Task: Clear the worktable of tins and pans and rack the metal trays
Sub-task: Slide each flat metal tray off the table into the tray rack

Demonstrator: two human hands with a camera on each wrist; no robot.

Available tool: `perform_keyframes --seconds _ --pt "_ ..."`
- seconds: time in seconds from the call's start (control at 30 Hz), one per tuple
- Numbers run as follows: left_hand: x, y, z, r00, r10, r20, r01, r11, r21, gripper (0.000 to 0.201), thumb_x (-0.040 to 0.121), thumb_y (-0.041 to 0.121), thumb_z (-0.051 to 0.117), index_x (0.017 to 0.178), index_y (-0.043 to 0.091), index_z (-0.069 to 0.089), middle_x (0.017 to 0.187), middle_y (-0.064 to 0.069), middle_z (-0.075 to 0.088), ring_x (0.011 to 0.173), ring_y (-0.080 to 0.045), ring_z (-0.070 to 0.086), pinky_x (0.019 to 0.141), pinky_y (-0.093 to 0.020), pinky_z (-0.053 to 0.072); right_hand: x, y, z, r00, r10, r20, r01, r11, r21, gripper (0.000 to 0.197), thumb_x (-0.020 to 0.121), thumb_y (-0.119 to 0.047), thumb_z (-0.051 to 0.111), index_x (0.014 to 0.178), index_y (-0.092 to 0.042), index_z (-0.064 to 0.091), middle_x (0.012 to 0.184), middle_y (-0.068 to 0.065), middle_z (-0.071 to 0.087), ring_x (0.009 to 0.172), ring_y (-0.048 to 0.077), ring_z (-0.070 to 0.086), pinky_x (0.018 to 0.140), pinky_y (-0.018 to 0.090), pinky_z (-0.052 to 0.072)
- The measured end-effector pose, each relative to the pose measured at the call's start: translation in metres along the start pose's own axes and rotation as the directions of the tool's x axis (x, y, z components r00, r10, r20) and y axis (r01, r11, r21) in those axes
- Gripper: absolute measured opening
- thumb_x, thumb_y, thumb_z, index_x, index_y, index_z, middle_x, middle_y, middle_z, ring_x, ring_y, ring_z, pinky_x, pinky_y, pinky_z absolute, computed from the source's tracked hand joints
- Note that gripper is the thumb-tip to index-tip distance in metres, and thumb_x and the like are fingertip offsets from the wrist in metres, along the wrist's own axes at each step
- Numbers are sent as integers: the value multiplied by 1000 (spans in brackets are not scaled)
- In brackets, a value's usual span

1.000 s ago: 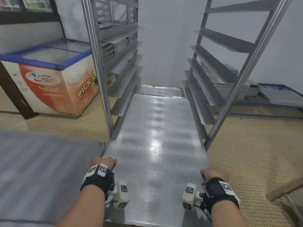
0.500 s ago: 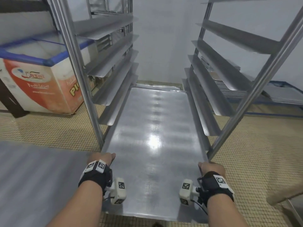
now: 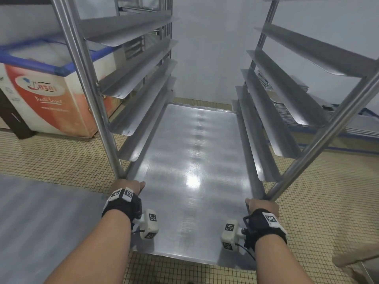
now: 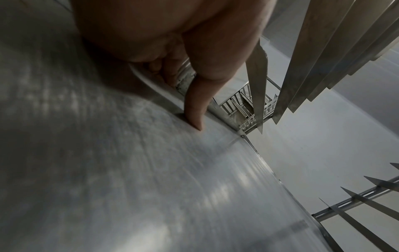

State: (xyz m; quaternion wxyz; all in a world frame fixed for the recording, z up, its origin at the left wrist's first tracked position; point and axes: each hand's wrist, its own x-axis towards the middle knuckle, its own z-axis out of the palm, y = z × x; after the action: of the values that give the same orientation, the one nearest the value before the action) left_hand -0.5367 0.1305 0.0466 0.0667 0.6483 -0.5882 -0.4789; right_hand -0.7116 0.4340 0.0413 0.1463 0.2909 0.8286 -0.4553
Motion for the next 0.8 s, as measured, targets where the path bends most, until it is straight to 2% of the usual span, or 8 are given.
perform_keyframes --seconds 0.1,0.23,0.3,0.37,0.43,0.5,0.6,0.8 --pt "-2 -1 0 999 32 17 -32 999 28 45 84 25 77 113 -3 56 88 -12 63 84 -31 59 80 -36 49 -4 -2 -3 1000 -18 9 18 1000 -25 44 78 -10 75 114 0 51 98 18 67 84 36 68 76 42 60" --pt "-8 -4 -5 992 119 45 -123 987 104 38 86 24 73 110 2 52 83 -11 57 71 -29 55 72 -35 44 -12 1 -8 992 -124 27 126 986 -107 41 84 -13 71 117 4 53 99 18 65 78 32 61 53 28 46" --pt "-17 -8 -7 985 169 44 -174 962 212 35 85 24 71 100 2 48 75 -8 51 62 -24 50 65 -31 43 -20 3 -7 981 -181 67 190 968 -165 43 87 -21 71 116 6 54 95 17 61 78 32 58 59 29 46" --pt "-27 -16 -4 973 222 58 -227 905 359 47 80 30 72 110 1 50 91 -12 57 79 -29 58 74 -34 48 -29 9 -6 966 -235 110 253 945 -208 52 87 -31 72 120 5 55 105 18 62 86 32 58 72 35 50" --pt "-31 -29 2 952 299 64 -292 830 476 82 77 37 74 141 0 40 141 -22 44 129 -40 44 103 -45 43 -35 19 -2 936 -311 167 349 883 -314 67 84 -42 72 133 -1 52 133 19 55 112 36 57 92 41 50" --pt "-38 -41 5 914 369 170 -399 731 554 92 80 47 70 153 8 28 161 -19 17 148 -39 17 118 -51 28 -43 33 3 891 -367 268 451 789 -417 84 78 -58 69 143 -10 47 151 14 41 133 35 46 109 46 41" --pt "-50 -56 3 832 400 383 -554 596 581 101 82 60 65 159 15 17 166 -13 -2 153 -34 3 122 -54 18 -66 55 1 808 -435 397 580 709 -402 92 72 -67 70 146 -18 44 163 7 20 150 31 19 120 53 21" --pt "-67 -96 -5 609 392 689 -792 264 550 154 47 79 78 156 29 -18 157 0 -36 144 -28 -36 118 -48 -18 -92 91 -14 547 -410 730 835 337 -436 135 51 -77 76 157 -39 1 160 -6 -28 145 27 -34 115 54 -22"
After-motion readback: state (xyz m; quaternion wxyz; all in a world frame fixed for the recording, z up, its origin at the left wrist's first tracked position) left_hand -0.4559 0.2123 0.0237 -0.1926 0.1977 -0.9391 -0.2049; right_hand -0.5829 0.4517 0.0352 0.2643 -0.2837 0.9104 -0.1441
